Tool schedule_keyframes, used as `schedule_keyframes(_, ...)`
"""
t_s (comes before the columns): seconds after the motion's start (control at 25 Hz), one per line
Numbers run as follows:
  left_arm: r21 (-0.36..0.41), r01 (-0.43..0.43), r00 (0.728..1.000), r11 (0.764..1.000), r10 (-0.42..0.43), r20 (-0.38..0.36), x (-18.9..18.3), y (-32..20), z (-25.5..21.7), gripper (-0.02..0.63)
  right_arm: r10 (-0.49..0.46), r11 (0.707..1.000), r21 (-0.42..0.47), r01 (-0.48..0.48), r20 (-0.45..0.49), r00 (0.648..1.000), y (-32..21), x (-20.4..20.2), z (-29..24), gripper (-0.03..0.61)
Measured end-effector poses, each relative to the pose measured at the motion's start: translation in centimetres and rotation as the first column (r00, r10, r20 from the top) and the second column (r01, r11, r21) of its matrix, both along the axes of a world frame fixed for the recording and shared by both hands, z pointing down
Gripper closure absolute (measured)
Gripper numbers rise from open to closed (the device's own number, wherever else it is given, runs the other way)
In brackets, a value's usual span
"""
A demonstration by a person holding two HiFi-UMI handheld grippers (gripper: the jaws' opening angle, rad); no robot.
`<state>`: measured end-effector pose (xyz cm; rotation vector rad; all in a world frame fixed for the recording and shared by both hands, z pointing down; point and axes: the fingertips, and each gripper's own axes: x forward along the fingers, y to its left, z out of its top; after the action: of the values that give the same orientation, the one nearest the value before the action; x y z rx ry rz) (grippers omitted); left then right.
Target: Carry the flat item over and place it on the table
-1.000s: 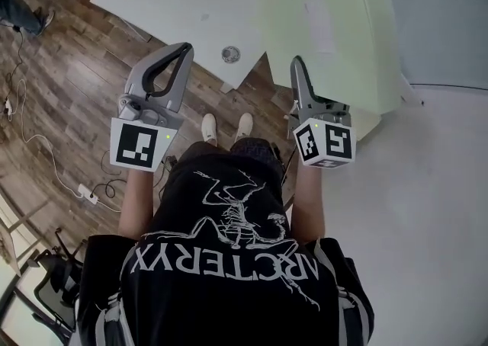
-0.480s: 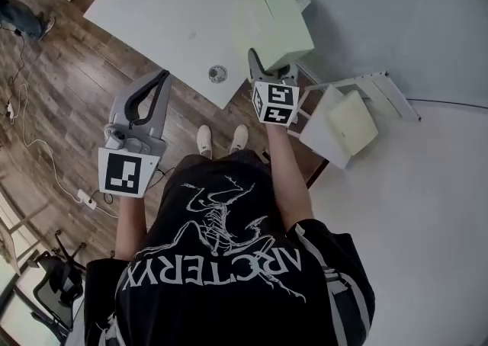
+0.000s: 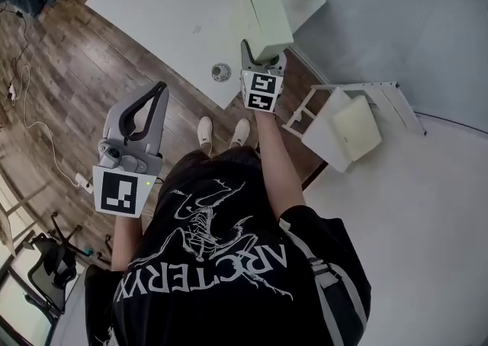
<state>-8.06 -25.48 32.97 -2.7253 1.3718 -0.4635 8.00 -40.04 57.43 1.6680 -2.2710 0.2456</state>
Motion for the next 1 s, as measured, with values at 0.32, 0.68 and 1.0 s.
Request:
schedule_keyframes(0.32,-0.019,-0.026,0.999,0.999,0.027,0.032,0.6,1.0,0.4,0.604,-0.024,1.000,-0.004,0.024,-0.002,1.000,-0.4,-0.6,1.3,0.305)
schedule_keyframes(0.68,0.008,-0.046,0.999,0.999,0.046,0.023,1.6,1.7,0.0,0.604,-0.035,0.989,-0.142,0.037,0.013,0.999,3.4,0.7,3.4,0.302)
schedule_keyframes(1.0,0.040,-0.083,0.996,0.996,0.085,-0.038,3.2,1.2,-0.6,0.604,-0.072,0.979,-0.186,0.079,0.044,0.996,11.5,3.6,1.2,0.302)
